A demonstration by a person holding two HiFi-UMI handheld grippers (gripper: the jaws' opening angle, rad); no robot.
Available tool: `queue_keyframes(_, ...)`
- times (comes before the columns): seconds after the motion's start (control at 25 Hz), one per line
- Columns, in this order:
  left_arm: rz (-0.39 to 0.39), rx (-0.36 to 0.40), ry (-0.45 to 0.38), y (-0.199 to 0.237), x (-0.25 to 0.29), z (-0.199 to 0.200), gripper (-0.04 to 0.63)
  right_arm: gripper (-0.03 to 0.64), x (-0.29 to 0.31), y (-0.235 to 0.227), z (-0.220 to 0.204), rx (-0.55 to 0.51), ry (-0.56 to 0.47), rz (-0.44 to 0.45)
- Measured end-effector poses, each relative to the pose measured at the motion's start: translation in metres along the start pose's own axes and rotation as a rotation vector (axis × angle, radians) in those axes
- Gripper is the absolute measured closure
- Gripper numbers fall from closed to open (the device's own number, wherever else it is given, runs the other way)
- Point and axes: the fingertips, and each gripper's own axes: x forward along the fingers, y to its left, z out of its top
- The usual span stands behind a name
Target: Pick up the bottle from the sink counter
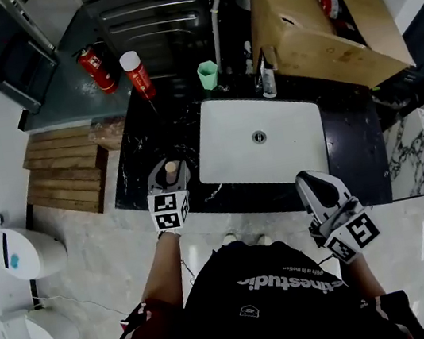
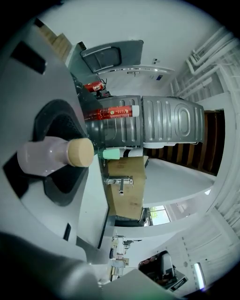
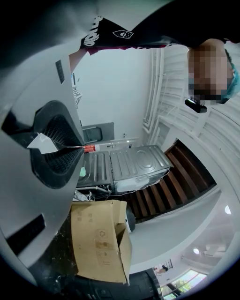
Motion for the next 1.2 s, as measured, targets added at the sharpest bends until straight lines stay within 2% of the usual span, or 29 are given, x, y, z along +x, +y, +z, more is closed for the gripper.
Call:
queue_keyframes(0.04,0.002,0.010,0.005,0.001,0.000,0.000,0.449,0.575,-0.002,0.000,0.000,0.003,0.000,-0.001)
queue_keyframes(0.16,-0.013,0.032,0.023,0.000,0.000,0.000,0.456,0.575,-0.006,0.001,0.001,0.015,-0.010,-0.004)
queue_keyframes(0.32,-0.033,0.020,0.036,-0.002,0.000,-0.001,0.471,0.575,-0.010,-0.001,0.002,0.025,-0.015,-0.014)
queue_keyframes(0.48,-0.044,0.045,0.007,-0.007,-0.009,0.011,0.472,0.575,-0.014,0.001,0.006,0.023,-0.023,-0.015)
queue_keyframes(0.92,-0.131,0.079,-0.179,-0.062,-0.069,0.122,0.472,0.575,-0.028,-0.008,0.032,-0.001,-0.076,-0.051)
queue_keyframes(1.2,-0.272,0.122,-0.162,-0.112,-0.085,0.160,0.471,0.577,-0.043,-0.037,0.054,-0.028,-0.098,-0.202)
